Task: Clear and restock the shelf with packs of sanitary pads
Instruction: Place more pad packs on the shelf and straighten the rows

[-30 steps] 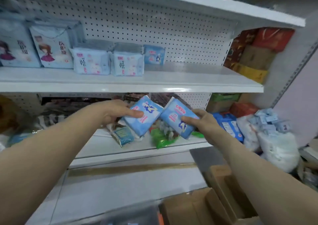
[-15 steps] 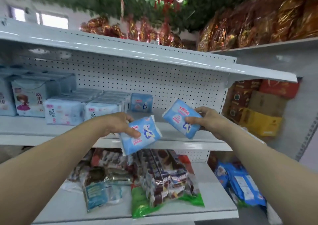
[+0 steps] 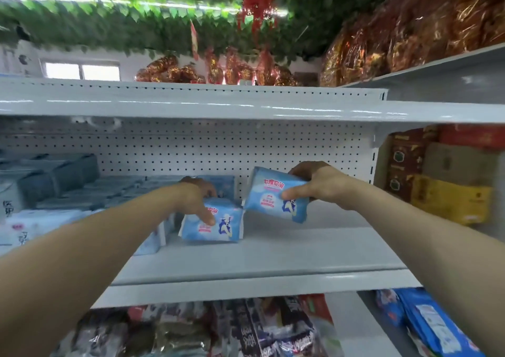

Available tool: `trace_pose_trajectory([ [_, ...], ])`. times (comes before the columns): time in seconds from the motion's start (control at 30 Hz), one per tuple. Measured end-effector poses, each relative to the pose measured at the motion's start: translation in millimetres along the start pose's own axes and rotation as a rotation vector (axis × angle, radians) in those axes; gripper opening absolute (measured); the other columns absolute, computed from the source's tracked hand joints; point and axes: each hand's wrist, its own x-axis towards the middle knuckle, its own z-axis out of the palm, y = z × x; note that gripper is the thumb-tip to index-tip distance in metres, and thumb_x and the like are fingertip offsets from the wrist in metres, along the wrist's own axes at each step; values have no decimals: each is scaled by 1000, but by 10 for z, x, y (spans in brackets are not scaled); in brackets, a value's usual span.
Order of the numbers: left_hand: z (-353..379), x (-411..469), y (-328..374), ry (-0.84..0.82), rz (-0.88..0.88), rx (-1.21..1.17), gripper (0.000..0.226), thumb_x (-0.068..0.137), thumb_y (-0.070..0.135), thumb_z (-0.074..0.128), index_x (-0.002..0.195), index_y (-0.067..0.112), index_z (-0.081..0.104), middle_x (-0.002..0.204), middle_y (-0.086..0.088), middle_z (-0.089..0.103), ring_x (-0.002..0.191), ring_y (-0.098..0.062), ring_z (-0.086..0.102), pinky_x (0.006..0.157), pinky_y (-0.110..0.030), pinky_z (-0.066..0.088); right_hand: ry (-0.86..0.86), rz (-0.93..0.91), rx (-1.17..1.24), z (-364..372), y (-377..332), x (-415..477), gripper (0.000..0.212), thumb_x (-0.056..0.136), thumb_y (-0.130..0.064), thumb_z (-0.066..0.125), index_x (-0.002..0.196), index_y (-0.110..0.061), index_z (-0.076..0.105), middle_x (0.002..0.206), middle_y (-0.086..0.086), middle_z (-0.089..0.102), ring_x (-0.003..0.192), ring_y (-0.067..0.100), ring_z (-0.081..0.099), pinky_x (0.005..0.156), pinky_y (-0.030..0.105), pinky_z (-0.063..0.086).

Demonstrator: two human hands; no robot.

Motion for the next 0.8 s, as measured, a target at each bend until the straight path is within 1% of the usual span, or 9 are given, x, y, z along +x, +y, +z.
trace_pose_trajectory([
  [0.13,38,246,-87,-13,35,24,63,73,44,85,122,25,50,125,2,56,108,-20,54,84,-28,47,31,24,-74,78,63,71,50,66,-30,94,105,-16,68,98,0,75,84,15,73,68,23,58],
  [0.2,60,319,-132,-16,58,18,62,75,42,85,122,22,51,121,1,57,105,-20,56,71,-24,48,41,41,-77,131,90,95,48,66,-30,94,104,-16,68,96,0,75,81,14,72,67,22,58],
  [0.27,75,389,-166,3,80,22,61,76,41,84,123,20,52,116,1,56,100,-19,55,60,-22,42,58,50,-77,185,132,104,48,66,-29,94,104,-15,69,96,1,76,80,12,72,67,22,58],
  [0.37,94,523,-244,34,98,31,62,73,44,85,121,21,53,119,0,59,99,-19,53,73,-27,43,67,73,-104,259,200,136,48,67,-30,93,105,-15,68,97,2,75,83,13,72,69,23,59],
  [0.5,83,635,-356,52,96,27,67,72,47,85,125,23,52,113,1,53,106,-20,44,85,-31,44,65,87,-127,287,236,232,47,65,-30,94,103,-17,69,98,2,75,91,20,72,83,36,61],
  [0.57,86,690,-408,101,102,49,67,72,48,85,126,25,53,104,3,54,111,-22,40,82,-32,42,56,85,-134,290,225,267,46,66,-29,94,102,-18,69,97,2,76,90,19,72,83,34,60],
  [0.63,109,748,-466,167,97,85,65,70,48,85,123,25,54,90,7,53,108,-22,37,76,-32,39,43,83,-133,294,214,295,44,67,-26,93,102,-17,68,97,2,76,86,15,71,74,26,58],
  [0.7,136,803,-522,195,92,88,65,70,50,84,123,26,55,91,7,54,107,-22,36,75,-32,36,33,80,-124,291,206,327,45,67,-24,93,103,-17,68,98,2,76,88,15,71,72,23,57],
  [0.8,165,858,-586,205,97,45,66,70,52,84,123,26,55,95,6,53,105,-21,36,75,-32,35,16,85,-123,280,189,367,47,66,-24,94,104,-18,68,100,0,76,95,18,72,81,29,59],
])
